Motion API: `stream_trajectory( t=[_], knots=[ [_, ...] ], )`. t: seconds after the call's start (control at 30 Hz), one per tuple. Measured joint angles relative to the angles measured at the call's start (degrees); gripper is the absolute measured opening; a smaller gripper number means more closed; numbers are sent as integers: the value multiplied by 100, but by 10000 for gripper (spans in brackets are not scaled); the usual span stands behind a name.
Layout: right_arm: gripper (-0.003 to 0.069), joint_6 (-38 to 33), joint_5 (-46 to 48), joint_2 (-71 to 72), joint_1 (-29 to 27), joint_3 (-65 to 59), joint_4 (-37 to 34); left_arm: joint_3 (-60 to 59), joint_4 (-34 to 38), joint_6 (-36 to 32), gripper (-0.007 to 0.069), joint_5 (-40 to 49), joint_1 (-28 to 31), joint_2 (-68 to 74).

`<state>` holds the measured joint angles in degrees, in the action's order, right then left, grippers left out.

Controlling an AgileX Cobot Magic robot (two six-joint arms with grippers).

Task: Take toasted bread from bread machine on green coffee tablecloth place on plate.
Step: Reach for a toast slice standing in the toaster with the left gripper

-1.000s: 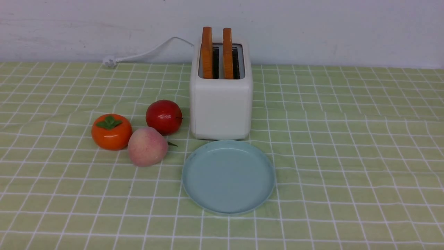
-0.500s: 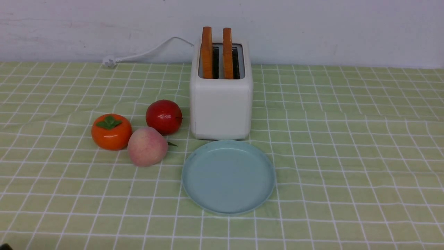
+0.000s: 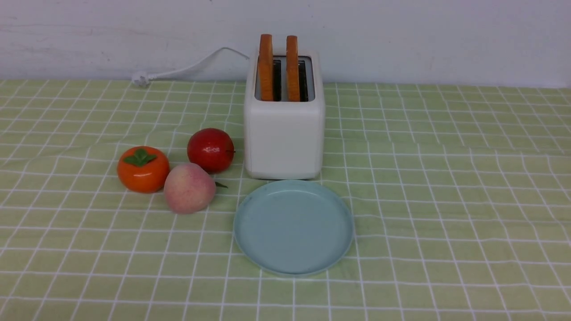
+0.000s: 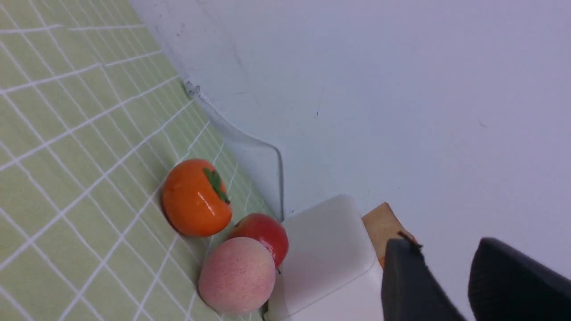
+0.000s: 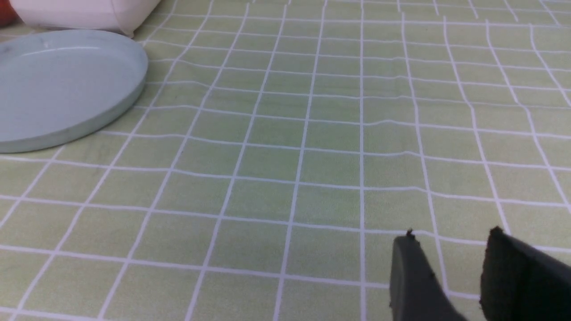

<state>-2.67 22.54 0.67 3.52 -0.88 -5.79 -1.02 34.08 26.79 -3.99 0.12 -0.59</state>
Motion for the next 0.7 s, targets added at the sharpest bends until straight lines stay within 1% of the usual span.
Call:
stream_trajectory(
  t=[0.07, 0.1, 0.13, 0.17, 0.2, 0.27, 0.33, 0.37, 0.4, 0.43, 0.5, 0.53, 0.57, 0.6, 0.63, 0.67, 0.7],
  knots=[
    [241, 0, 0, 0, 0, 0, 0, 229, -63, -60, 130, 210, 0, 24],
    [241, 0, -34, 0, 0, 0, 48, 548, -215, -172, 68, 473, 0, 100],
    [241, 0, -43, 0, 0, -5, 57, 548, -246, -200, 59, 473, 0, 120],
    [241, 5, -103, 0, 0, -11, 95, 939, -507, -411, 8, 875, 0, 283],
    [241, 53, -186, 0, 0, -24, 72, 1243, -708, -593, -13, 1163, 0, 437],
    [241, 267, -475, 0, 0, -60, -136, 1857, -1041, -934, -13, 1693, 0, 785],
    [241, 634, -957, 0, 0, -66, -609, 2386, -1253, -1370, -13, 2502, 0, 1291],
    [241, 668, -1007, 0, 0, -66, -657, 2472, -1275, -1410, -13, 2559, 0, 1338],
    [241, 924, -1325, 0, 0, -66, -1016, 2704, -1317, -1724, -13, 2864, -5, 1690],
    [241, 1098, -1526, 0, 0, -66, -1269, 2788, -1329, -1857, -13, 2950, -29, 1845],
    [241, 1353, -1893, 0, 0, -66, -1720, 2883, -1323, -2128, -13, 2862, -228, 2203],
    [241, 1378, -1921, 0, 0, -66, -1753, 2883, -1323, -2128, -13, 2862, -228, 2233],
    [241, 1430, -2086, 0, 0, -66, -1926, 2895, -1292, -2283, -13, 2663, -451, 2440],
    [241, 1467, -2084, 0, 0, -37, -1982, 2900, -1257, -2447, -13, 2440, -641, 2665],
    [241, 1471, -2041, 0, 0, -25, -1989, 2899, -1246, -2447, -13, 2397, -673, 2665],
    [237, 1481, -1782, -25, 0, 160, -1990, 2899, -1214, -2643, -13, 1957, -941, 2954],
    [231, 1474, -1602, -64, 0, 309, -1959, 2899, -1185, -2716, -13, 1756, -1076, 3167]
  ],
)
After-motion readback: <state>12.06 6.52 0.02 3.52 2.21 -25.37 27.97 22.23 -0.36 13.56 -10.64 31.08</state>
